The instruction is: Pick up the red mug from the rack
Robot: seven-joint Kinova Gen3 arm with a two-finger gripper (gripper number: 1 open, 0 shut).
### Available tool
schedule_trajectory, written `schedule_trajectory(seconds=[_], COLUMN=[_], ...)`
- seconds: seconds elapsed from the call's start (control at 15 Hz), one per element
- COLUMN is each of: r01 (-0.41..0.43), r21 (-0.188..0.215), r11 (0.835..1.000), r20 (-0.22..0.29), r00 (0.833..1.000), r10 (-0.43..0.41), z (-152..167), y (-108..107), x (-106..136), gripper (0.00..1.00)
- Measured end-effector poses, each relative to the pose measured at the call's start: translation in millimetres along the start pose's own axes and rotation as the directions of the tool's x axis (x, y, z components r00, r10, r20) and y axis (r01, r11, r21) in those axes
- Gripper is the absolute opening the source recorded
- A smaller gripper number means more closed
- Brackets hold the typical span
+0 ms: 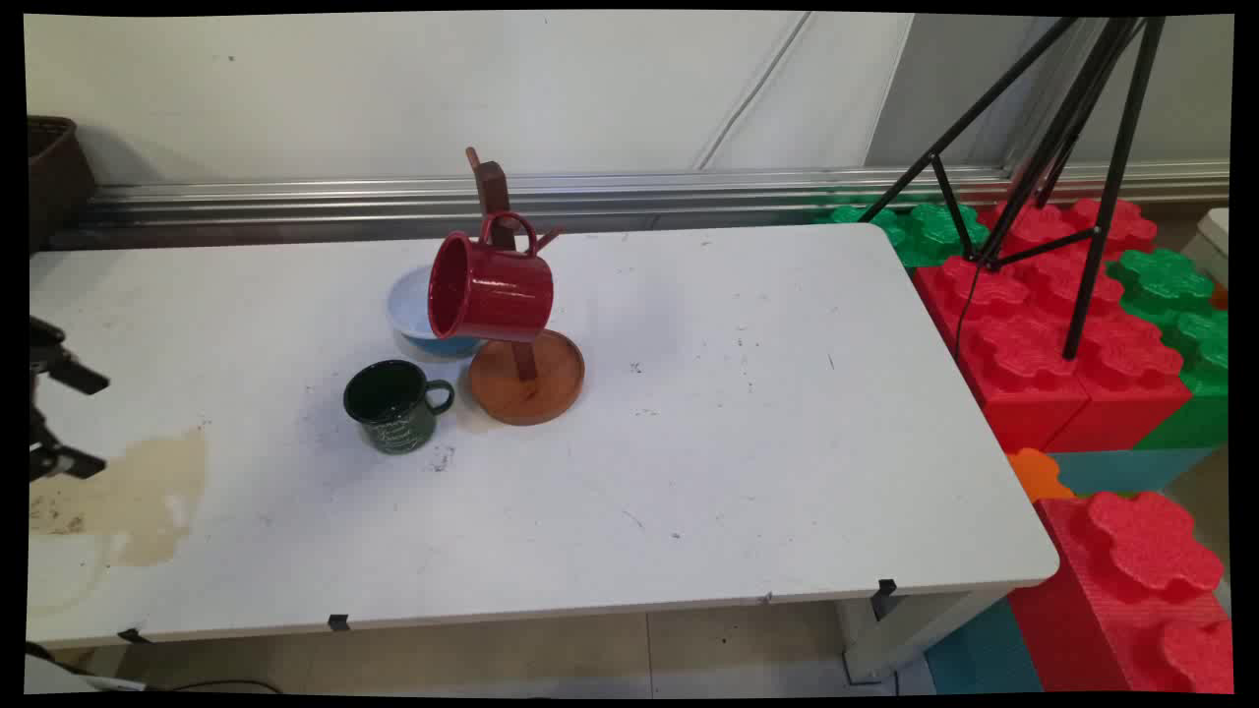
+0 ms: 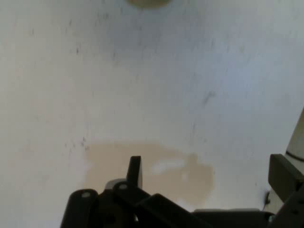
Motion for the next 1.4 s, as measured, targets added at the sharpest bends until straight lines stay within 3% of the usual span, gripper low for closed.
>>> schedule_trajectory(seconds=[0.47,0.93,1.4], r01=[0.049,0.117,0.203], r21=[-0.001,-0.054,-0.122], r11=[0.999,0.992,0.972], r20=[-0.177,-0.389,-0.473], r00=[0.983,0.912,0.849], r10=[-0.049,-0.129,-0.236], z=[-22,-43,-31], y=[7,19,36], x=[35,82,131], gripper=[1.0,1.0,1.0])
